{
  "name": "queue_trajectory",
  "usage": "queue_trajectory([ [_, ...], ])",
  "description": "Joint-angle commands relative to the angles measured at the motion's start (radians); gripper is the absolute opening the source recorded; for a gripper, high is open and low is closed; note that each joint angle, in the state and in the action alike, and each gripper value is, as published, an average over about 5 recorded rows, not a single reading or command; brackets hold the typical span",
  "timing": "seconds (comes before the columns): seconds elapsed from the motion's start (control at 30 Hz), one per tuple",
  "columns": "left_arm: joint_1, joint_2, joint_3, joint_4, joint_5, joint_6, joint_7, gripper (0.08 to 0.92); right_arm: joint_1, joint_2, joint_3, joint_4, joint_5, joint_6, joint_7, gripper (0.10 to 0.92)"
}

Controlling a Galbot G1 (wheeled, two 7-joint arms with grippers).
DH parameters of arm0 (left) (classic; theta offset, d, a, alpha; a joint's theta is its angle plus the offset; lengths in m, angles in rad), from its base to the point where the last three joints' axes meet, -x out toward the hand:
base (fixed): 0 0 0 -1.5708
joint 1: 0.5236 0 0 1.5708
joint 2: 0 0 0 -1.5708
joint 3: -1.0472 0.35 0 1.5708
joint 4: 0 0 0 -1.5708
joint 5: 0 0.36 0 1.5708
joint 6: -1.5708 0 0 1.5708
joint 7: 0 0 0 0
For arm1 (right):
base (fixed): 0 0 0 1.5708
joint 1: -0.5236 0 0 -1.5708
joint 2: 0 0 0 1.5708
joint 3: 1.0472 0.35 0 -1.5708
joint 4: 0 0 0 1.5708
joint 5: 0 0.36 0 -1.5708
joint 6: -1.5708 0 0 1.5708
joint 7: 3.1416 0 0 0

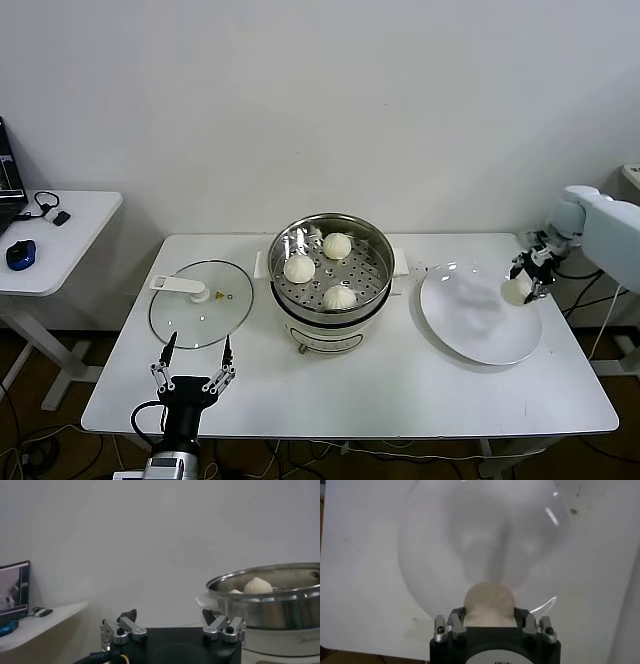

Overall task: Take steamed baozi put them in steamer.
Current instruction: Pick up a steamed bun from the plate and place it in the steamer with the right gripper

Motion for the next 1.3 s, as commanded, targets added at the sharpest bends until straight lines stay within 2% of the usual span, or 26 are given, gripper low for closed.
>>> queue_trajectory([
  [0.03,-0.008,-0.009,0.016,-0.009,0.003,0.007,0.002,0.823,0.434,-0.016,-0.379,0.376,0.286,-0.108,0.034,0.654],
  [0.27,-0.016,-0.004,0.026,-0.014,-0.003,0.013,0.007,0.823,0.627,0.052,-0.474,0.584,0.48,-0.234,0.079,0.661],
  [0.43,-0.024,0.002,0.028,-0.014,-0.017,0.02,0.01,0.823,0.677,0.124,-0.465,0.632,0.606,-0.322,0.126,0.663],
  [0.8,-0.049,0.01,0.025,-0.014,-0.045,0.033,0.02,0.823,0.583,0.293,-0.382,0.563,0.717,-0.398,0.171,0.694],
  [1.1,-0.042,0.013,0.011,-0.012,-0.052,0.033,0.021,0.823,0.394,0.37,-0.296,0.44,0.682,-0.417,0.197,0.696],
  [1.3,-0.044,0.014,0.004,-0.006,-0.056,0.033,0.021,0.823,0.317,0.391,-0.263,0.413,0.652,-0.424,0.208,0.696],
])
